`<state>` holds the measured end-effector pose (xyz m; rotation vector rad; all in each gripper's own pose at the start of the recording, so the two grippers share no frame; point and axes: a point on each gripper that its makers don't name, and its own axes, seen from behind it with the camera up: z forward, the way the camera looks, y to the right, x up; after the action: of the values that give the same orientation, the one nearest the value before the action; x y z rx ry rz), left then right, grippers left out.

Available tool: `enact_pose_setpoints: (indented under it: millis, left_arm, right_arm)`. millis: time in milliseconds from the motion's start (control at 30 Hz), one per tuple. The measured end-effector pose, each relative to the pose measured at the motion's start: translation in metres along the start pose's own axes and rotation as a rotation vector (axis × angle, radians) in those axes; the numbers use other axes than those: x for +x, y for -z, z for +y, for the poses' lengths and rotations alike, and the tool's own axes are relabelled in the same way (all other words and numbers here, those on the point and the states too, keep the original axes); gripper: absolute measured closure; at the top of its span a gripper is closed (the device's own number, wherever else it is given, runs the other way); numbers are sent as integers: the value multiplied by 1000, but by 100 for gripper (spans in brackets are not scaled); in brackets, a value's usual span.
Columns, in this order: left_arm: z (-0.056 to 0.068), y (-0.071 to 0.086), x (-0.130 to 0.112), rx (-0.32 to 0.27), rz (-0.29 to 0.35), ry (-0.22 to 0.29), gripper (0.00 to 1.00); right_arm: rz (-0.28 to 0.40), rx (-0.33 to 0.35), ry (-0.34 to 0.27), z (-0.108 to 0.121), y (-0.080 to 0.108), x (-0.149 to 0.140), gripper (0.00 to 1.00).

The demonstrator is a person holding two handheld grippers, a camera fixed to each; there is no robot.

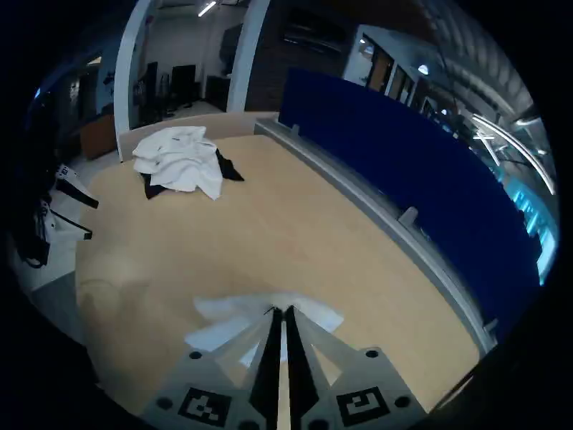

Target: Fold towel

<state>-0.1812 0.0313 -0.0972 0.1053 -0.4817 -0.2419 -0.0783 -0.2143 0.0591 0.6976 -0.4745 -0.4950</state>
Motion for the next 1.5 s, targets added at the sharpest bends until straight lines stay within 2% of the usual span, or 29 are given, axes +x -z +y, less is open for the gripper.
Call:
enact_pose_setpoints:
  millis: [400,600,900,1100,1500]
  left_arm:
    - [8,0,7,-14,4,-9,6]
    - [11,-2,9,-22,4,-11,6]
    - [16,-8,12,-31,1,-21,6]
    - [20,-11,15,-29,-3,-35,7]
    - [26,-9,19,-19,-11,-58,6]
  right_arm:
    - [7,-44,-25,29,20,-5,96]
    - [-1,-70,-37,51,35,-15,96]
    - [-34,-128,-49,99,68,-47,96]
    - [-56,-176,-78,136,90,-73,96]
    - [-108,-250,-130,197,124,-130,96]
